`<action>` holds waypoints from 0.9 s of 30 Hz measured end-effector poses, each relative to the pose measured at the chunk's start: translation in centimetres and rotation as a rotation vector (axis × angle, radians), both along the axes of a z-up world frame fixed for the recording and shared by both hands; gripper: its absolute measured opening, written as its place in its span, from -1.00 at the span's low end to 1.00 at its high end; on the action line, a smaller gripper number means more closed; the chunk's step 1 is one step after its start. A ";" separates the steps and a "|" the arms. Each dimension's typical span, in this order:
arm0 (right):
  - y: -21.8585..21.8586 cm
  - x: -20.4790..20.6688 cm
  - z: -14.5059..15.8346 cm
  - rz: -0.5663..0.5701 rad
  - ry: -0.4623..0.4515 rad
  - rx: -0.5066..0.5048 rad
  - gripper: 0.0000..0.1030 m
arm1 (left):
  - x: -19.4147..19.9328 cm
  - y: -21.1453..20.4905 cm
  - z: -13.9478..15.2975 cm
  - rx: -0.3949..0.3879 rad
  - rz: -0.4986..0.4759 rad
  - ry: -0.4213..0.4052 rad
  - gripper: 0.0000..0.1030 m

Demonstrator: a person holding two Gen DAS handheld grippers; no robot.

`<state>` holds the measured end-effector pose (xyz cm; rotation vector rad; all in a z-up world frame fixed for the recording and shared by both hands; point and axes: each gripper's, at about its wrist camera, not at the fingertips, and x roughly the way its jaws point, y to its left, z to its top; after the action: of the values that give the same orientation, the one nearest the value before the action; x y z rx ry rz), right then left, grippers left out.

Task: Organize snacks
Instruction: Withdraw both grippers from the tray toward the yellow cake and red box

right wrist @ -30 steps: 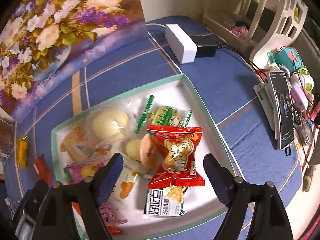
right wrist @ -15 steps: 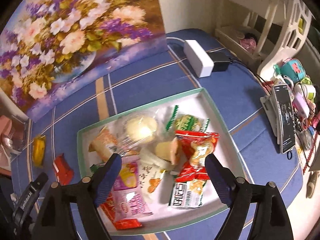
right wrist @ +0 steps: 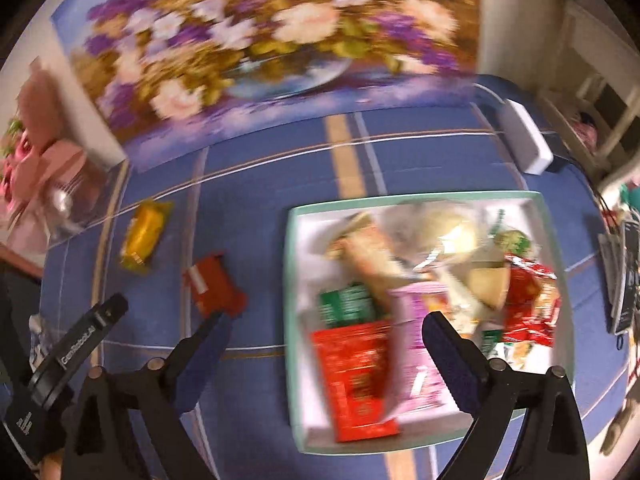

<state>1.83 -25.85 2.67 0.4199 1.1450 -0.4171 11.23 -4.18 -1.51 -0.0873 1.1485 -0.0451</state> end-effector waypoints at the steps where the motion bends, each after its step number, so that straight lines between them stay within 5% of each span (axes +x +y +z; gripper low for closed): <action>1: 0.7 0.3 0.0 0.011 0.004 -0.010 0.97 | 0.1 0.5 0.1 0.004 0.006 -0.002 0.74; 27: 7.0 4.3 -1.8 0.133 0.028 -0.055 0.97 | 2.8 7.1 -0.1 -0.048 0.083 0.014 0.74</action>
<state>6.13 -18.81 0.91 0.2883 1.1784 -0.3382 13.98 2.92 -1.57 -0.1784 1.1573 0.0014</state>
